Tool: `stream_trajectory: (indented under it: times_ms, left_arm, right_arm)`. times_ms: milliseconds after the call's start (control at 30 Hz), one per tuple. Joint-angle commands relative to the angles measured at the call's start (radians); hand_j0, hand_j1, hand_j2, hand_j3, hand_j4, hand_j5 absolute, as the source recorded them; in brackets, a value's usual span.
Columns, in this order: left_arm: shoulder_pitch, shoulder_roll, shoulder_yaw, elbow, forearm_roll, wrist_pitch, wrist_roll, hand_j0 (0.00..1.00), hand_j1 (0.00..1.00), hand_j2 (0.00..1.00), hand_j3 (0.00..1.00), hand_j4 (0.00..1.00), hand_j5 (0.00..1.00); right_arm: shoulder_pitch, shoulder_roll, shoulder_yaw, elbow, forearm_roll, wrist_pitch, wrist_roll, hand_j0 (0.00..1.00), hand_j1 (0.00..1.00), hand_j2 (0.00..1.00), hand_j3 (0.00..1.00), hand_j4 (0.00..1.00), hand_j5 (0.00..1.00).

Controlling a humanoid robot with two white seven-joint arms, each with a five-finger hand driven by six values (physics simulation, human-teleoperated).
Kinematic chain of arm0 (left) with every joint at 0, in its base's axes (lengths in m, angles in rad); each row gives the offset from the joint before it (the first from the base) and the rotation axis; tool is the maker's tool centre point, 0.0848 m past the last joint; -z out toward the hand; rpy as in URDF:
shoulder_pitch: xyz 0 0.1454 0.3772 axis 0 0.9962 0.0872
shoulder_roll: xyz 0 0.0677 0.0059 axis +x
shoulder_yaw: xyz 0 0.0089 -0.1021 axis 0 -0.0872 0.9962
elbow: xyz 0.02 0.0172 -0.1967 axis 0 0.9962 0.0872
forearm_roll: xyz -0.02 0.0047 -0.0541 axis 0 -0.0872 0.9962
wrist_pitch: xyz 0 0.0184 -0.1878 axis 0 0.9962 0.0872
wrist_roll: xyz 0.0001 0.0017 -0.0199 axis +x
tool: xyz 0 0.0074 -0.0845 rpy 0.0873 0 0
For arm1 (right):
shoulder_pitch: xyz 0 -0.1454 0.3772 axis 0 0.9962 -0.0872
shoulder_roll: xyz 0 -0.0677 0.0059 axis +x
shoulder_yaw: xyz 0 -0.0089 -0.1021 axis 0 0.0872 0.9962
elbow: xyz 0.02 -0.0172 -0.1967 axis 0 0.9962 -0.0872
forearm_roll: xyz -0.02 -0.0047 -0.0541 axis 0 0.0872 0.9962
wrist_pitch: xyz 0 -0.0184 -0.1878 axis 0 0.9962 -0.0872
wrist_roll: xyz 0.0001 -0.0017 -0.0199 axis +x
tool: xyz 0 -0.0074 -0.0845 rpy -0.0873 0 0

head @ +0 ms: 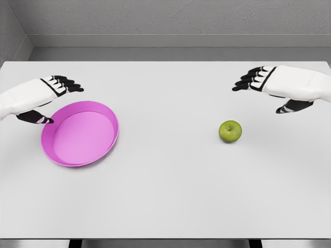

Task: Put the apple on the plate with both arms

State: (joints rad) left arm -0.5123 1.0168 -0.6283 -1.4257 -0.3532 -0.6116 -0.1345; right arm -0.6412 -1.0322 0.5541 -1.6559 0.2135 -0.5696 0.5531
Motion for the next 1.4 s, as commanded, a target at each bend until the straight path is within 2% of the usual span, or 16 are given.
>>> stream_trajectory:
  times_ms: [0,133,200,233,300,367,533,600,667,767,867,1033,1367]
  left_arm:
    - [0.000,0.000,0.001,-0.001,0.006,0.001,-0.004,1.00,1.00,1.00,1.00,1.00,1.00]
    - [0.000,0.000,0.001,-0.001,0.006,0.001,-0.004,1.00,1.00,1.00,1.00,1.00,1.00]
    - [0.000,0.000,-0.001,-0.001,0.006,0.001,-0.004,1.00,1.00,1.00,1.00,1.00,1.00]
    - [-0.002,0.000,-0.001,-0.001,0.006,0.001,-0.016,1.00,1.00,1.00,1.00,1.00,1.00]
    - [-0.002,-0.001,-0.001,-0.002,0.006,0.001,-0.017,1.00,1.00,1.00,1.00,1.00,1.00]
    - [-0.002,-0.001,-0.001,-0.002,0.006,0.001,-0.017,1.00,1.00,1.00,1.00,1.00,1.00]
    - [-0.002,-0.001,-0.001,-0.002,0.006,0.001,-0.019,1.00,1.00,1.00,1.00,1.00,1.00]
    - [0.000,-0.001,-0.001,-0.002,0.006,0.001,-0.019,1.00,1.00,1.00,1.00,1.00,1.00]
    - [0.000,-0.001,-0.001,-0.002,0.005,0.001,-0.019,1.00,1.00,1.00,1.00,1.00,1.00]
    - [0.000,-0.001,-0.001,-0.002,0.005,0.001,-0.019,1.00,1.00,1.00,1.00,1.00,1.00]
    - [-0.002,-0.001,-0.001,-0.002,0.005,0.001,-0.019,1.00,1.00,1.00,1.00,1.00,1.00]
    - [-0.002,-0.001,-0.001,-0.001,0.005,0.001,-0.019,1.00,1.00,1.00,1.00,1.00,1.00]
    - [-0.002,-0.001,-0.001,-0.001,0.005,0.001,-0.019,1.00,1.00,1.00,1.00,1.00,1.00]
  right_arm:
    - [0.000,0.003,0.000,-0.002,-0.005,0.001,0.004,1.00,1.00,1.00,1.00,1.00,1.00]
    - [-0.006,0.003,0.000,-0.009,-0.003,-0.006,0.002,1.00,1.00,1.00,1.00,1.00,1.00]
    - [-0.009,0.003,0.000,-0.010,-0.008,-0.035,0.030,1.00,1.00,1.00,1.00,1.00,1.00]
    - [-0.008,0.004,0.009,-0.007,-0.094,-0.041,0.058,1.00,1.00,1.00,1.00,1.00,1.00]
    - [-0.008,0.006,0.029,0.013,-0.233,-0.032,0.058,1.00,1.00,1.00,1.00,1.00,1.00]
    - [-0.003,0.015,0.041,0.013,-0.287,0.028,0.058,1.00,1.00,1.00,1.00,1.00,1.00]
    - [-0.002,0.069,0.059,0.028,-0.289,0.180,0.058,1.00,1.00,1.00,1.00,1.00,1.00]
    - [-0.003,0.067,0.090,0.034,-0.286,0.215,0.058,1.00,1.00,1.00,1.00,1.00,1.00]
    - [-0.002,0.067,0.124,0.083,-0.276,0.217,0.058,1.00,1.00,1.00,1.00,1.00,1.00]
    - [0.008,0.060,0.139,0.087,-0.269,0.206,0.058,1.00,1.00,1.00,1.00,1.00,1.00]
    - [0.017,0.066,0.176,0.088,-0.214,0.200,0.058,1.00,1.00,1.00,1.00,1.00,1.00]
    - [0.015,0.142,0.178,0.185,-0.152,0.206,0.058,1.00,1.00,1.00,1.00,1.00,1.00]
    - [0.011,0.190,0.187,0.215,-0.108,0.208,0.058,1.00,1.00,1.00,1.00,1.00,1.00]
